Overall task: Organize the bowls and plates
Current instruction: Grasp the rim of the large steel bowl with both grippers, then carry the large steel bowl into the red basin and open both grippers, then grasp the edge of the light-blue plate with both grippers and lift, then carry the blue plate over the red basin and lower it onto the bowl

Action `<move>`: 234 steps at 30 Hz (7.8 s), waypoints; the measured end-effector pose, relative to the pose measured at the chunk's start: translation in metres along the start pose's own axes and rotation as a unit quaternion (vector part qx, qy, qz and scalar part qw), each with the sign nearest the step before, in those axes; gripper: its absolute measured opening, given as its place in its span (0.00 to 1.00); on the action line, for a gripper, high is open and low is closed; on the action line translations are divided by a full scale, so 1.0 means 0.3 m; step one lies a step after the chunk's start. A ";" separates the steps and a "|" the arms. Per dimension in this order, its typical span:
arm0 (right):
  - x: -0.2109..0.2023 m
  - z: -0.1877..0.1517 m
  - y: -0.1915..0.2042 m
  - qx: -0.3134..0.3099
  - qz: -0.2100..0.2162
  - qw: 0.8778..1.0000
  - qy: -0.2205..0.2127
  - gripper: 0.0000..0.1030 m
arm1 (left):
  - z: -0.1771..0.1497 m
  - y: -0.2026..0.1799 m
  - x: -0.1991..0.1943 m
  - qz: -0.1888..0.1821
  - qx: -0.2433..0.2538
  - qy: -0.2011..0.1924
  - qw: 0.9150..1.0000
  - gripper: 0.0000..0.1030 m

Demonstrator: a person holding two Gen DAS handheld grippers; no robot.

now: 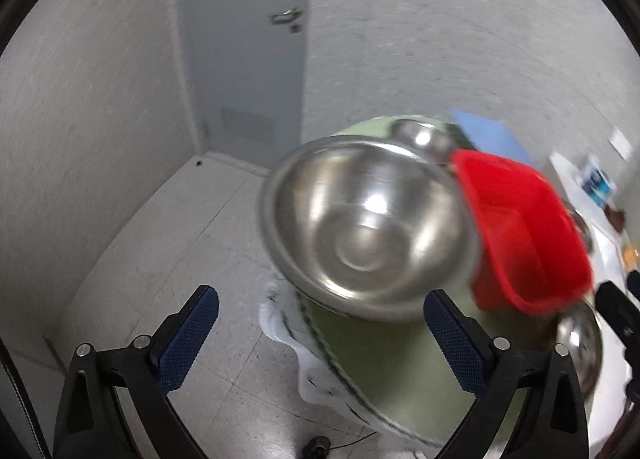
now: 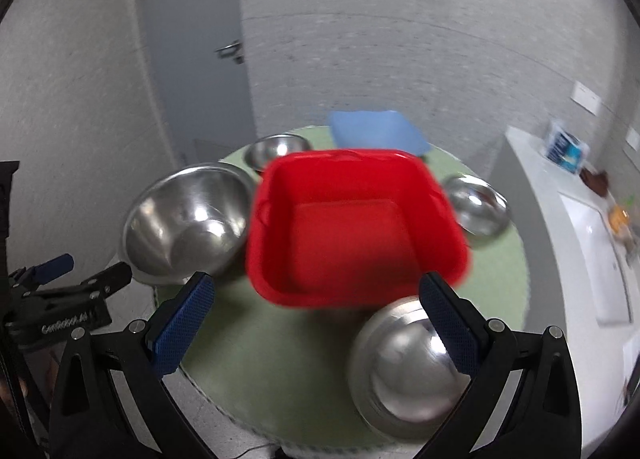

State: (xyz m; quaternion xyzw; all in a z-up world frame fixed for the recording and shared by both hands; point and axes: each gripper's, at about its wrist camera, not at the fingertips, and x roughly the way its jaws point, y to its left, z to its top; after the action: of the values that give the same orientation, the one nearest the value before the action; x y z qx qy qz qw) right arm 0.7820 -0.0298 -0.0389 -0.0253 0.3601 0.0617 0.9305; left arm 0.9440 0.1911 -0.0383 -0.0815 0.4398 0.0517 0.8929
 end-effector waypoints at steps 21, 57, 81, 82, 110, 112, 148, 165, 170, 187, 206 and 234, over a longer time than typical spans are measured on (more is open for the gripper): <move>0.391 0.227 0.215 -0.096 0.036 0.994 0.034 1.00 | 0.006 0.211 0.392 -0.073 -0.054 0.081 0.993 0.23; 0.249 0.361 -0.186 -0.045 0.124 0.991 0.004 0.28 | 0.176 -0.473 0.045 -0.110 0.042 -0.042 0.992 0.17; 0.392 0.177 -0.493 -0.013 0.096 0.992 0.082 0.28 | 0.236 -0.913 0.408 -0.076 0.111 0.041 0.990 0.32; 0.399 0.172 -0.486 -0.013 0.100 0.991 0.086 0.28 | 0.218 -0.913 0.411 -0.079 0.114 0.044 0.989 0.34; 0.458 0.458 -0.767 0.013 0.088 0.995 0.038 0.65 | 0.519 -1.027 0.541 -0.095 0.106 0.035 0.989 0.99; 0.539 0.494 -0.798 0.021 0.096 0.994 0.053 0.65 | 0.565 -1.039 0.620 -0.086 0.103 0.055 0.989 0.99; 0.933 0.563 -0.758 0.035 0.174 0.972 0.155 0.15 | 0.641 -1.272 1.154 -0.083 0.124 0.145 0.978 0.26; 0.565 0.632 -0.631 0.004 0.147 0.988 0.038 0.15 | 0.542 -1.102 0.818 -0.131 0.101 0.015 0.986 0.26; 0.528 0.610 -0.594 0.001 0.131 0.991 0.040 0.15 | 0.499 -1.094 0.824 -0.125 0.108 0.018 0.986 0.27; 0.703 0.570 -0.764 0.023 0.148 0.986 0.075 0.15 | 0.520 -1.244 1.093 -0.107 0.124 0.055 0.985 0.27; 0.616 0.635 -0.734 0.007 0.153 0.986 0.057 0.15 | 0.554 -1.232 1.001 -0.125 0.119 0.002 0.985 0.26; 0.326 0.119 -0.349 0.006 0.084 0.988 0.127 0.26 | 0.057 -0.851 0.490 -0.132 0.193 0.048 0.971 0.27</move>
State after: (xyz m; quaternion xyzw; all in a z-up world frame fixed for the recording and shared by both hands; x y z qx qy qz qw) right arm 0.8915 -0.1210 -0.0782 0.0034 0.4762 0.1337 0.8691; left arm 1.0885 -0.0532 -0.1190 0.0323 0.4690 -0.1563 0.8687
